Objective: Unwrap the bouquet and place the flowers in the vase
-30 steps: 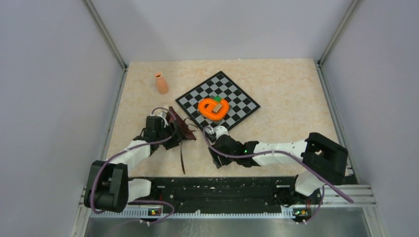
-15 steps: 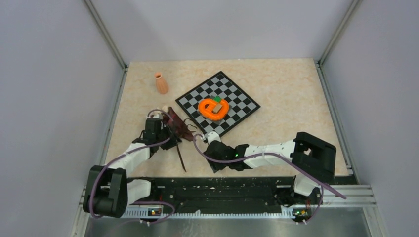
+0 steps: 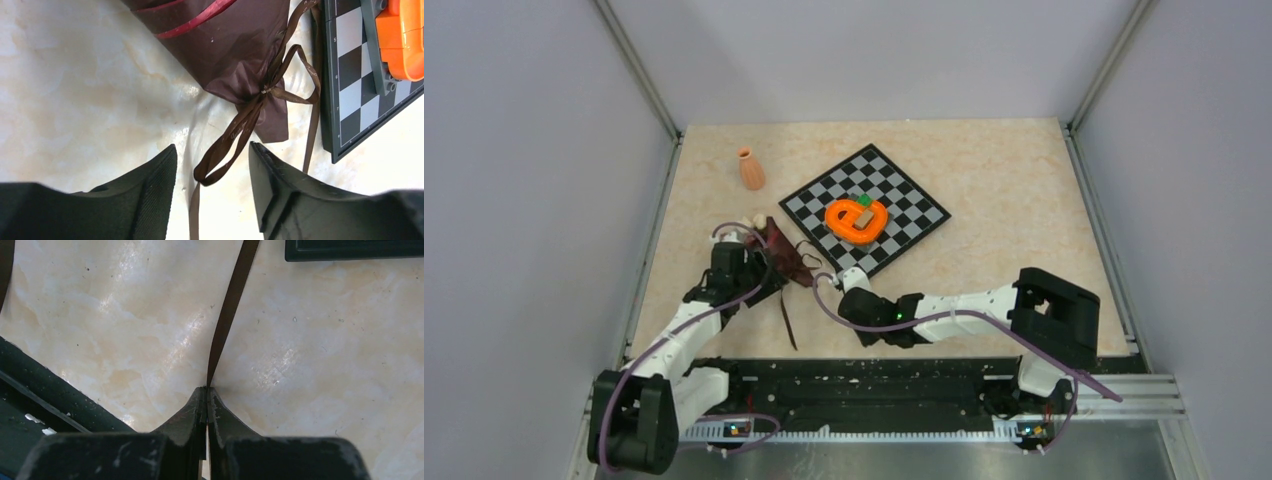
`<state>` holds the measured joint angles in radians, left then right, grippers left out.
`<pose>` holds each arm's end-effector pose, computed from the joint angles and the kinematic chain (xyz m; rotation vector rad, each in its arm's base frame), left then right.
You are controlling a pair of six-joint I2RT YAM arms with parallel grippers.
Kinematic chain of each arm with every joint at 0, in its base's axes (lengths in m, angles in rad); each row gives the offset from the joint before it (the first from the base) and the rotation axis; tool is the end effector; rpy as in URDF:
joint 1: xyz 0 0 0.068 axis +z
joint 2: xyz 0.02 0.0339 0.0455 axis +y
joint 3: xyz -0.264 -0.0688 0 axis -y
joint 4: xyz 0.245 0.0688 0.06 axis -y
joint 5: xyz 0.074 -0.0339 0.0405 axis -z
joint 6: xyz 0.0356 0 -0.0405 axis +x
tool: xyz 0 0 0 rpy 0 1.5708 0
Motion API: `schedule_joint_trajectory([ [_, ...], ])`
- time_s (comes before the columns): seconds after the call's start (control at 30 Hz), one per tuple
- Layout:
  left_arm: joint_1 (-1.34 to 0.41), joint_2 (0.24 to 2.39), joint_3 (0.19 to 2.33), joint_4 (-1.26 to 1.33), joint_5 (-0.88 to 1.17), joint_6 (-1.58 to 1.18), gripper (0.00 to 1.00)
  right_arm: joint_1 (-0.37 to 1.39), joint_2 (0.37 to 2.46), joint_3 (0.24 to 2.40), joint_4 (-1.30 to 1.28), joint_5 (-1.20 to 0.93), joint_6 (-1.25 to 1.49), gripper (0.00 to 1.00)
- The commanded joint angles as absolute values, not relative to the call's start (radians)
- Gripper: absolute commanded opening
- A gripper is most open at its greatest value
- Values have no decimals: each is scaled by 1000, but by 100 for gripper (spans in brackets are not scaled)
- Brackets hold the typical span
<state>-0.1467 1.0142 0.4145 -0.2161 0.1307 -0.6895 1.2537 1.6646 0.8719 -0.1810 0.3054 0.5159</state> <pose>0.1888 -0.0326 0.1693 -0.5951 2.3757 -0.5406 0.1100 0.3008 0.1547 -0.7948 2.3857 0.3533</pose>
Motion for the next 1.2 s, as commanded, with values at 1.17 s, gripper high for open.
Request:
schedule_joint_trajectory([
  [1.17,-227,897,423,-328,80,-793,65,967,1503,1260,-188,232,193,0],
])
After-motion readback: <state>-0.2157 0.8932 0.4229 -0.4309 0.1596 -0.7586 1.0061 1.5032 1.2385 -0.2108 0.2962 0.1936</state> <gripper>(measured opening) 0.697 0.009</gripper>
